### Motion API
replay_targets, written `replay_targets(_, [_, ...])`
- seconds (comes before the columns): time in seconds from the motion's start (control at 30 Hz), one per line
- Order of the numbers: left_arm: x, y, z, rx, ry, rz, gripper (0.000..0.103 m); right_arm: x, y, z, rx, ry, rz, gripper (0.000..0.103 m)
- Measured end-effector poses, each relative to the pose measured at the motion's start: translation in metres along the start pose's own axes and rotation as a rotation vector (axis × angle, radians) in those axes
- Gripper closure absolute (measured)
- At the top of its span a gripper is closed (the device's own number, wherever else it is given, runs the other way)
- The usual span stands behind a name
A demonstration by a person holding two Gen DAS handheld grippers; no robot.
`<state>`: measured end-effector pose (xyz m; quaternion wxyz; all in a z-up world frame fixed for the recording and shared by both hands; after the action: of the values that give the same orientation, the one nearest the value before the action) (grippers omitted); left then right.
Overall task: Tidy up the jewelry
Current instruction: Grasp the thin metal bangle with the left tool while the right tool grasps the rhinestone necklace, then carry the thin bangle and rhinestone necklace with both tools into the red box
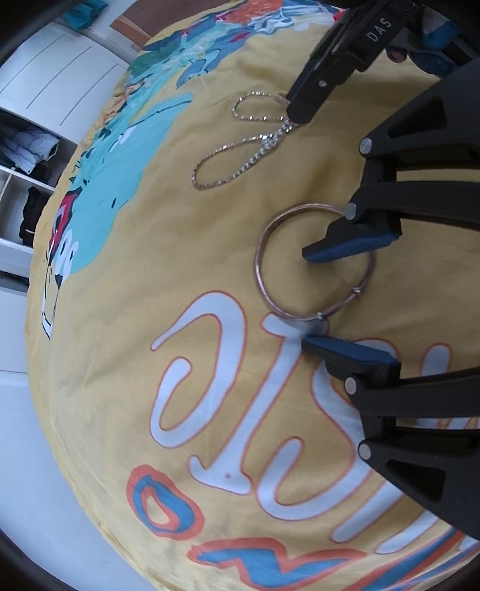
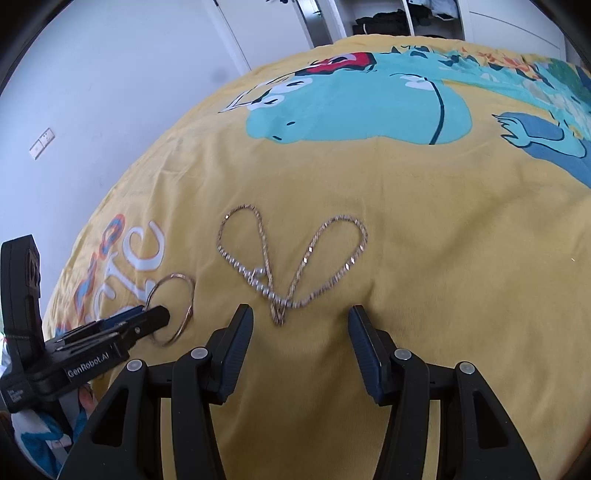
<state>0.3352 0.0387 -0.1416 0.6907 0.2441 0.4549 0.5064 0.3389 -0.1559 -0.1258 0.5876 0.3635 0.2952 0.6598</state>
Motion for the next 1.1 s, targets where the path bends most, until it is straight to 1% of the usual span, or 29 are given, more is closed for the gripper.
replay_targets(0.03, [-0.001,-0.002,0.003,-0.001,-0.012,0.006,0.064,0.002,-0.004,0.003,-0.003,0.004,-0.002,0.05])
replay_targets(0.2, [-0.002,-0.008,0.008,-0.011,-0.057,0.041,0.074,0.01,-0.017,0.012,-0.017,0.015,-0.024,0.05])
replay_targets(0.3, [-0.004,-0.008,0.007,-0.016,-0.08,0.053,0.086,0.015,-0.021,0.014,-0.023,0.047,-0.056,0.058])
replay_targets(0.33, [-0.005,-0.006,0.006,-0.015,-0.083,0.052,0.093,0.015,-0.021,0.014,-0.022,0.053,-0.063,0.066])
replay_targets(0.37, [-0.006,-0.006,0.005,-0.013,-0.086,0.053,0.096,0.014,-0.02,0.014,-0.018,0.056,-0.063,0.078])
replay_targets(0.43, [-0.009,-0.001,0.002,-0.009,-0.097,0.052,0.098,0.008,-0.017,0.01,0.003,0.051,-0.043,0.093])
replay_targets(0.47, [-0.011,0.0,-0.001,-0.005,-0.103,0.049,0.098,0.006,-0.014,0.008,0.008,0.052,-0.036,0.095])
replay_targets(0.6, [-0.017,0.012,-0.013,0.006,-0.105,0.037,0.099,0.0,0.008,-0.003,0.009,0.068,-0.025,0.096])
replay_targets(0.83, [-0.032,0.043,-0.039,0.011,-0.095,-0.006,0.099,-0.004,0.067,-0.032,0.0,0.059,0.004,0.097])
replay_targets(1.1, [-0.061,0.089,-0.076,0.008,-0.145,-0.024,0.099,-0.003,0.136,-0.071,-0.016,0.037,0.027,0.097])
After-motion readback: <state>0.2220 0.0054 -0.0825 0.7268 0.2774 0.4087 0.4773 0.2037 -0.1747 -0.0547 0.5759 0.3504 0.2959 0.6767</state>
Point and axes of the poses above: each gripper's, at about its wrist camera, not at the fingertips, and y roughly against the way its jaws point, x to its left, z to its top, the point moved 5 cm from there along -y, roughly the way its jaws point, and after that the axes turned 15 degrees about -z, right-handed, at the moved point
